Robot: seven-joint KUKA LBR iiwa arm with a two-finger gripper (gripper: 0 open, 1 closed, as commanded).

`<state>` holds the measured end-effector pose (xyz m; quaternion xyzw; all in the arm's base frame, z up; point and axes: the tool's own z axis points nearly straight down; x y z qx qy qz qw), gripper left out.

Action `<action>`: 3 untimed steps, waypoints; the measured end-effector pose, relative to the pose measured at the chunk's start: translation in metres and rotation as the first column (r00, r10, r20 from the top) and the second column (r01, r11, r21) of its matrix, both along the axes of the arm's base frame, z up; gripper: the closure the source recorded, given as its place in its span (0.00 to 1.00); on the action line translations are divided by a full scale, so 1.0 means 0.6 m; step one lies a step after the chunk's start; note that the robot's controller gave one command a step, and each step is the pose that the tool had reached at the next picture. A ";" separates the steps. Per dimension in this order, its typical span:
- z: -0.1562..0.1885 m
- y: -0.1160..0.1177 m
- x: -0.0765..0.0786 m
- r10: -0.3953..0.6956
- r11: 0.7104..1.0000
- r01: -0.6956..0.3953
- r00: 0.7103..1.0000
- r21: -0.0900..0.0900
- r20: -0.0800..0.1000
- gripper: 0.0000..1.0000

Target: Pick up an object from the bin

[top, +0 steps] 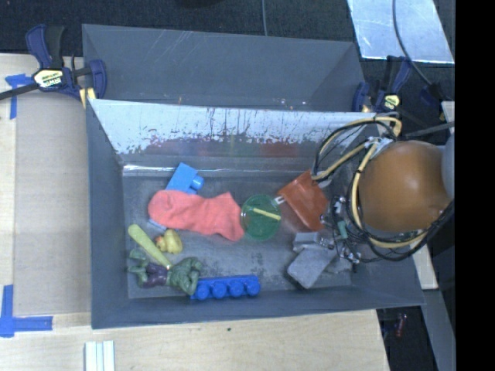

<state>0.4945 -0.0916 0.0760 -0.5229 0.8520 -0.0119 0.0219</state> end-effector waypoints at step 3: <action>0.089 0.001 -0.004 -0.002 1.000 0.002 1.000 0.001 -0.007 1.00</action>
Offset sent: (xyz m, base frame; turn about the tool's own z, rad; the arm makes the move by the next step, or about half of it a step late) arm -0.0022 0.0006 0.0448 -0.0010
